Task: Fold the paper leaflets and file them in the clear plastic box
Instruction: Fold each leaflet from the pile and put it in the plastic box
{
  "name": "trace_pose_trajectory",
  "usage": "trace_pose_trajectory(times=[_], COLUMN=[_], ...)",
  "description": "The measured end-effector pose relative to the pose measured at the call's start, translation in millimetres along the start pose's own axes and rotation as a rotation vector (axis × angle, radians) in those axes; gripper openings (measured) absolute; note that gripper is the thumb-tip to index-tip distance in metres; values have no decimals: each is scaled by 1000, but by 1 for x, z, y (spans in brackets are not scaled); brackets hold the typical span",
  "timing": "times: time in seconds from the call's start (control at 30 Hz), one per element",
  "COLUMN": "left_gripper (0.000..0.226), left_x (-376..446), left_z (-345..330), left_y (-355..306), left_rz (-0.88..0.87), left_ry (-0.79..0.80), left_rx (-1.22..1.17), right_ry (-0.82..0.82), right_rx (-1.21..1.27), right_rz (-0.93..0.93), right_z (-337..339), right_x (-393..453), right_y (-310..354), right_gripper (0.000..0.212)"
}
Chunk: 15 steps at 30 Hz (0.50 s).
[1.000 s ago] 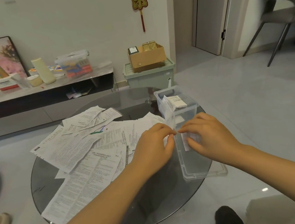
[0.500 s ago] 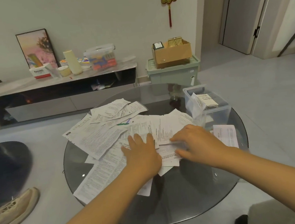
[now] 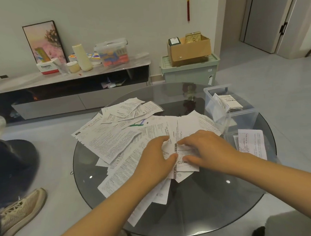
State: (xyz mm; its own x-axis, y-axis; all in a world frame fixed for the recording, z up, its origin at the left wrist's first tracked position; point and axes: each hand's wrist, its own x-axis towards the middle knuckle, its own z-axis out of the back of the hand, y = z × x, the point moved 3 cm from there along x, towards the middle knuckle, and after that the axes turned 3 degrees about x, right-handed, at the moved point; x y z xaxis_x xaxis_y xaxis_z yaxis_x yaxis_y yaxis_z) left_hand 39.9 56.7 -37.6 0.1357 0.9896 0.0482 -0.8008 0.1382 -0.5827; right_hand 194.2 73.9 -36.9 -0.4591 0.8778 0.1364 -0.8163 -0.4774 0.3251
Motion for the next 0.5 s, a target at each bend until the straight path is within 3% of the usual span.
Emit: trace_pose_trajectory(times=[0.1,0.27,0.5], left_gripper=[48,60,67], left_x=[1,-1,-4], left_z=[14,7,3], left_y=[6,21,18], left_rz=[22,126,87], left_ry=[2,273,246], left_rx=[86,395,389], right_ry=[0,-4,-40], right_rx=[18,23,166], right_rz=[29,-28,-235], right_z=[-2,-12,-21], right_x=[2,5,12], right_y=[3,7,13], right_gripper=[41,40,21])
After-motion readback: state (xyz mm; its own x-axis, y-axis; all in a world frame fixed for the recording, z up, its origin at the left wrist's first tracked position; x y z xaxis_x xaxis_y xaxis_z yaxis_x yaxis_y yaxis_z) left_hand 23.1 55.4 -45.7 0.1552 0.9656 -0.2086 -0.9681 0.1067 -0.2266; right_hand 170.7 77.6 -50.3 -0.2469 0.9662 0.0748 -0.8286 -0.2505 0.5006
